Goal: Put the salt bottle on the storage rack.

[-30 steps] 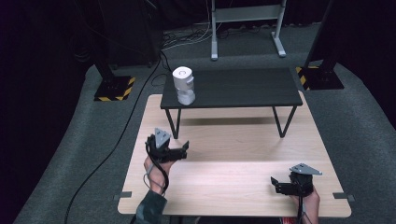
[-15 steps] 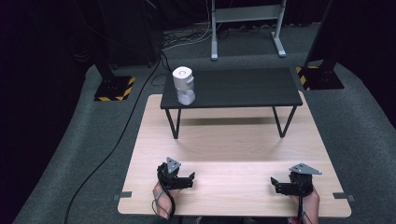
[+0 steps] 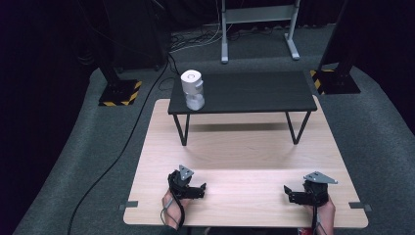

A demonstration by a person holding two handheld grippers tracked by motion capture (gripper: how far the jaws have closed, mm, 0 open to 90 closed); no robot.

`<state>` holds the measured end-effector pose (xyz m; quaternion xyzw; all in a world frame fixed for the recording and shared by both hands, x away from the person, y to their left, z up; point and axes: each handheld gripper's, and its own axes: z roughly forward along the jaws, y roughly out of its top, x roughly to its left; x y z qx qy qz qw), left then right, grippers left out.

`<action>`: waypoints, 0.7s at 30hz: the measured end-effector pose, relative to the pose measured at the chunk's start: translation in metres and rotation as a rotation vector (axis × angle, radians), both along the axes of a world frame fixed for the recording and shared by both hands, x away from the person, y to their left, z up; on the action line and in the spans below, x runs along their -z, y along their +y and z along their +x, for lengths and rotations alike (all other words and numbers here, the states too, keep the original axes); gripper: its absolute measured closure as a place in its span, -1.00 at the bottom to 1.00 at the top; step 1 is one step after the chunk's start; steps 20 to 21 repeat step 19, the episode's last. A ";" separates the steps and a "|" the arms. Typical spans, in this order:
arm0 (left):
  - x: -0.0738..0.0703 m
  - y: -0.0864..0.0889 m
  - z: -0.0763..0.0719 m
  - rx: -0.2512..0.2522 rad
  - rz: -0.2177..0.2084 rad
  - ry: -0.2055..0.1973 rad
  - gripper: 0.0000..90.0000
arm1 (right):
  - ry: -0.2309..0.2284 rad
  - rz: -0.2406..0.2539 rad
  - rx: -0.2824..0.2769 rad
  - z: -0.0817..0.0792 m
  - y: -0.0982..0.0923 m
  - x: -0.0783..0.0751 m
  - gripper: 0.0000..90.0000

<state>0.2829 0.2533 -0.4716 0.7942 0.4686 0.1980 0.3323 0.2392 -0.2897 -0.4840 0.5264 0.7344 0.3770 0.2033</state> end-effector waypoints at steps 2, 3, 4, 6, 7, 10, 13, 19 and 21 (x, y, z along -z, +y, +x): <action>0.000 0.000 0.000 0.000 0.000 0.000 -0.96 | -0.001 0.001 0.000 0.000 0.000 0.000 -1.00; 0.000 0.000 0.000 -0.001 0.001 0.000 -0.96 | -0.002 0.001 0.003 -0.001 0.000 0.000 -1.00; 0.000 0.000 0.000 -0.001 0.001 -0.001 -0.96 | -0.002 0.001 0.004 -0.001 0.000 0.000 -1.00; 0.000 0.000 0.000 -0.001 0.001 0.000 -0.97 | -0.001 0.002 0.006 -0.001 0.000 0.000 -1.00; 0.000 -0.001 0.000 0.000 0.002 0.000 -0.97 | -0.001 0.002 0.006 -0.001 0.000 0.000 -1.00; 0.000 -0.001 0.000 0.002 0.003 0.000 -0.97 | -0.002 0.000 0.007 -0.001 0.001 0.000 -1.00; 0.000 -0.001 0.000 0.004 0.004 0.000 -0.97 | 0.000 -0.001 0.006 0.000 0.001 0.000 -1.00; 0.000 -0.001 0.000 0.002 0.006 -0.002 -0.97 | 0.003 -0.007 0.002 0.000 0.001 0.000 -1.00; 0.000 -0.001 0.000 0.002 0.006 -0.002 -0.97 | 0.003 -0.007 0.002 0.000 0.001 0.000 -1.00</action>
